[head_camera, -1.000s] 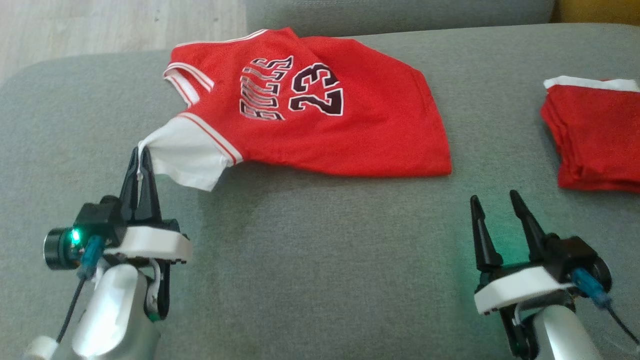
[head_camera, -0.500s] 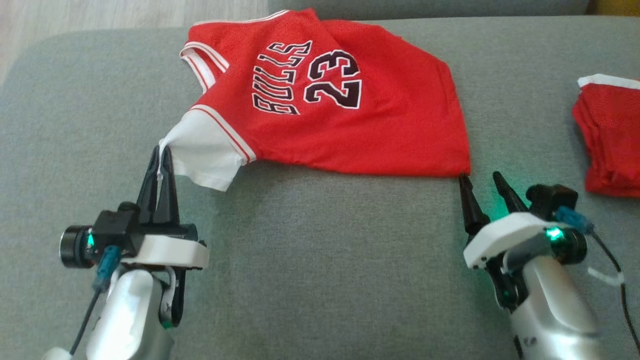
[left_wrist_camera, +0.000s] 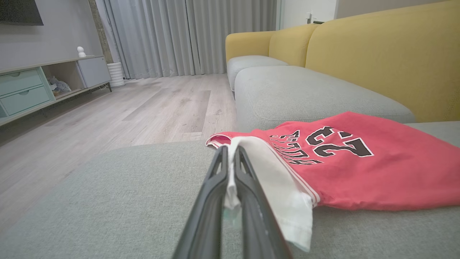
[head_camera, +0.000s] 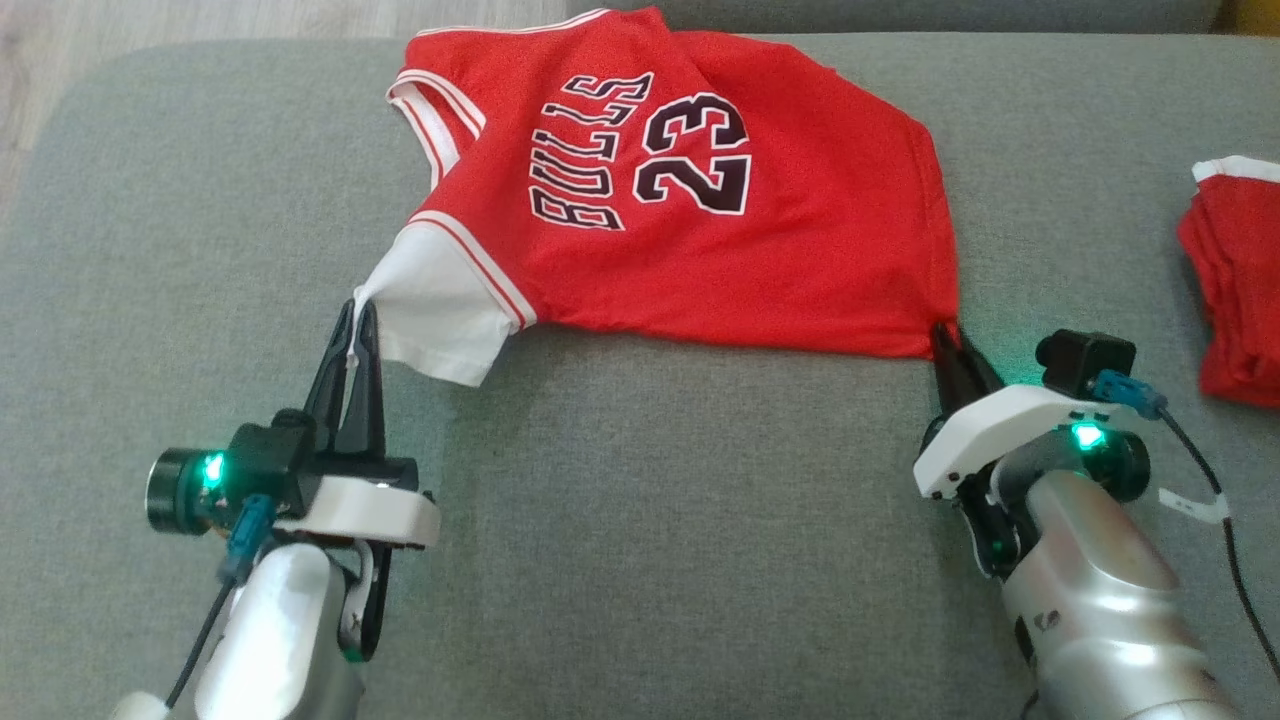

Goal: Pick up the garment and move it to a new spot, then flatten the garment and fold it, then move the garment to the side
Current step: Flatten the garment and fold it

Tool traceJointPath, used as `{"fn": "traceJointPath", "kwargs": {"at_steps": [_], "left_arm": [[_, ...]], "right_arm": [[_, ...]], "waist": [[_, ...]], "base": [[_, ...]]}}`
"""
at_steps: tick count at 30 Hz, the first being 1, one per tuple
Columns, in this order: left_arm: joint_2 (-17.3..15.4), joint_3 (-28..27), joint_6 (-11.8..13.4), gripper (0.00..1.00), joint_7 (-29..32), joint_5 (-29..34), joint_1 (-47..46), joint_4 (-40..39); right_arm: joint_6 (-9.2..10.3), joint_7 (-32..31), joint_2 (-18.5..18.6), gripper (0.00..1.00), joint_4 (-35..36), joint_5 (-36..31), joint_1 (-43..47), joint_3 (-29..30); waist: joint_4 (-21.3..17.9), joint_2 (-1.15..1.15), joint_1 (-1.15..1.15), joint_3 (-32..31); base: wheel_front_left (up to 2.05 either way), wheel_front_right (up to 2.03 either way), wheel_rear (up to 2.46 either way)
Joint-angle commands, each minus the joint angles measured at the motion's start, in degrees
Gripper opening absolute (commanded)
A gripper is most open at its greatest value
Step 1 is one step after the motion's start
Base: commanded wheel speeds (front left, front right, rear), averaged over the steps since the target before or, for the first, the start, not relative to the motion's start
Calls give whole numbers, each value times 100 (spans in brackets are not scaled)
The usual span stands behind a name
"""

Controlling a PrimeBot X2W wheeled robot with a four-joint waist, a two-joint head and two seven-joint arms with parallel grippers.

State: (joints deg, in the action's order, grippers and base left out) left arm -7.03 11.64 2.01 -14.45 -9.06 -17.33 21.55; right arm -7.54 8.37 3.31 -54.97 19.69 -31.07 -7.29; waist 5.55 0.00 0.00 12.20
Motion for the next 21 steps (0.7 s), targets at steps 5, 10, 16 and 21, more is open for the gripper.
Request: {"fn": "traceJointPath", "kwargs": {"at_steps": [5, 10, 16, 21], "left_arm": [[-194, -244, 51, 0, -54, 96, -193, -34], [-328, -300, 58, 0, -54, 145, -184, 166], [-537, -368, 49, 0, -54, 174, -266, 219], [-747, -398, 9, 0, 33, 197, -534, 93]], "right_arm": [[5, 239, -44, 0, -145, 173, -163, -297], [5, 461, -44, 0, 12, 334, -206, -468], [5, 562, -44, 0, 636, 302, -305, -450], [5, 436, 29, 0, 1381, 5, -432, -320]], "waist": [[-85, 0, 0, -105], [-216, 0, 0, -332], [-370, 0, 0, -681], [-429, 0, 0, -988]], "base": [[0, 0, 0], [0, 0, 0], [0, 0, 0], [0, 0, 0]]}}
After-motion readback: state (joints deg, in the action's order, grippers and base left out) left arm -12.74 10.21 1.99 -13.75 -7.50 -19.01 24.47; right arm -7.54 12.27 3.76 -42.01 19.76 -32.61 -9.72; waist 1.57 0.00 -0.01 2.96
